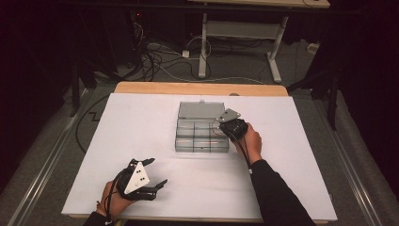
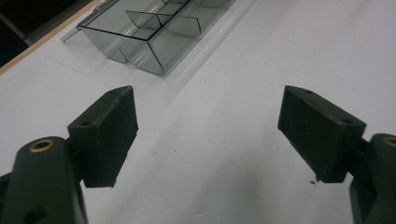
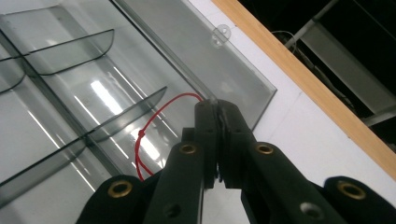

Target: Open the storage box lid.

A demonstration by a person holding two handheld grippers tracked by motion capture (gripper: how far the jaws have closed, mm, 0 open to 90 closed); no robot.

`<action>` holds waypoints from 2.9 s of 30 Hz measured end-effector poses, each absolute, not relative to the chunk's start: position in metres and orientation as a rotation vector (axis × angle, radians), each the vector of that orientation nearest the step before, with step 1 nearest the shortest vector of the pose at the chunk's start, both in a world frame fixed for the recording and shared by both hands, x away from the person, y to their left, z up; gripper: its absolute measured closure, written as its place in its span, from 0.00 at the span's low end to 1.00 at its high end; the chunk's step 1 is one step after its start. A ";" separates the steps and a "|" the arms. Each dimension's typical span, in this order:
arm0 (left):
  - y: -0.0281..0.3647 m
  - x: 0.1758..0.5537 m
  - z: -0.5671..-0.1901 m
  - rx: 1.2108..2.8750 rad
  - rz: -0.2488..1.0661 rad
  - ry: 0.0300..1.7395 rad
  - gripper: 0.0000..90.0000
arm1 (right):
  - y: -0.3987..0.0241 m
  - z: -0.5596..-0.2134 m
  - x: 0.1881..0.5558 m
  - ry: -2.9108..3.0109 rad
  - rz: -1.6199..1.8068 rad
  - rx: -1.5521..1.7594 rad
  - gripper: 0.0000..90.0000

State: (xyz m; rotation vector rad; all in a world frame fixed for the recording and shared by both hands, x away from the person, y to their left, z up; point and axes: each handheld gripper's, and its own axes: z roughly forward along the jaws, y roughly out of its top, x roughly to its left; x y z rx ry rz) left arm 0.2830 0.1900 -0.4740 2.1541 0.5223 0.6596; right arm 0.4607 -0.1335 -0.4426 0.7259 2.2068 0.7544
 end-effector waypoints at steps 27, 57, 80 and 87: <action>0.193 0.285 -0.474 2.124 0.630 0.543 0.22 | -0.133 -0.443 0.457 2.207 0.769 0.767 0.82; 0.189 0.283 -0.478 2.083 0.605 0.597 0.22 | -0.169 -0.420 0.420 2.123 1.135 0.821 0.30; 0.190 0.282 -0.473 2.122 0.642 0.561 0.22 | -0.192 -0.414 0.371 2.089 1.294 0.723 0.29; 0.192 0.283 -0.471 2.139 0.663 0.543 0.22 | -0.196 -0.416 0.357 2.112 1.317 0.690 0.30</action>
